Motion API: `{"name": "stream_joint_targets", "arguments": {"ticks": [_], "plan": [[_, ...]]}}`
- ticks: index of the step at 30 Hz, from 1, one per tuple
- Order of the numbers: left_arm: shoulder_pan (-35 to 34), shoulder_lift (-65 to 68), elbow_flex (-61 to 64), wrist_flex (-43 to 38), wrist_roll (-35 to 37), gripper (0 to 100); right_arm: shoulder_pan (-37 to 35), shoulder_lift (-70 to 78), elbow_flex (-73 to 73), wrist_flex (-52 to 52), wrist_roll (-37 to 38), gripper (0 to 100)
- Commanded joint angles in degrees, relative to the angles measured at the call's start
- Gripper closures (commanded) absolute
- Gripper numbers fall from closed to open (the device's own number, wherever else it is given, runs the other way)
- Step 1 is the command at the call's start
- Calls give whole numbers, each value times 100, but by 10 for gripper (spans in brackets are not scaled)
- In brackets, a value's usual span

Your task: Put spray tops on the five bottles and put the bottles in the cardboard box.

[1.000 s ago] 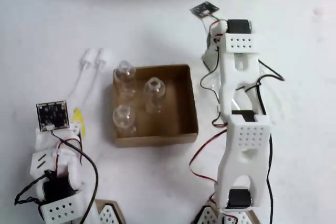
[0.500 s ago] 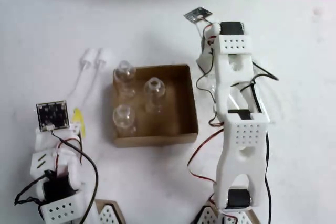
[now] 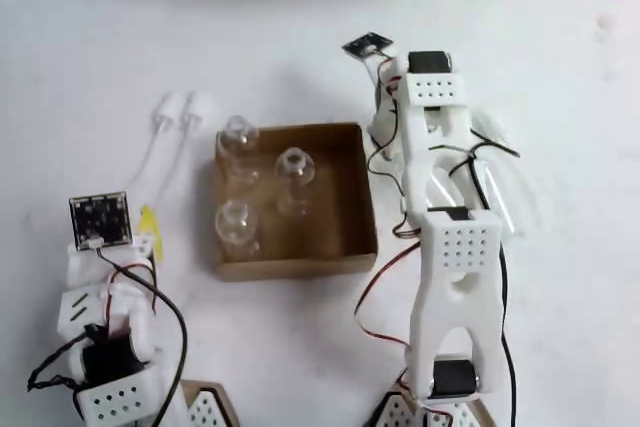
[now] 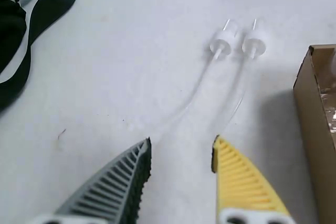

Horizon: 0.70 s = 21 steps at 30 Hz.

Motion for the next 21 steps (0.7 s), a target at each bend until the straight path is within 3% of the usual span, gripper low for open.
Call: {"name": "stream_joint_targets", "arguments": {"ticks": [1,6,12,21], "plan": [[-31,-48,9,0,-62,819,22,-66,-202,-40,53,854],[-31,-48,9,0,-62,819,22,-57,-167,-57,53,856],[-31,-48,9,0,-62,819,22,-110,-211,-40,53,988],[-31,-48,9,0,-62,819,145,-681,-844,664,53,983]]}}
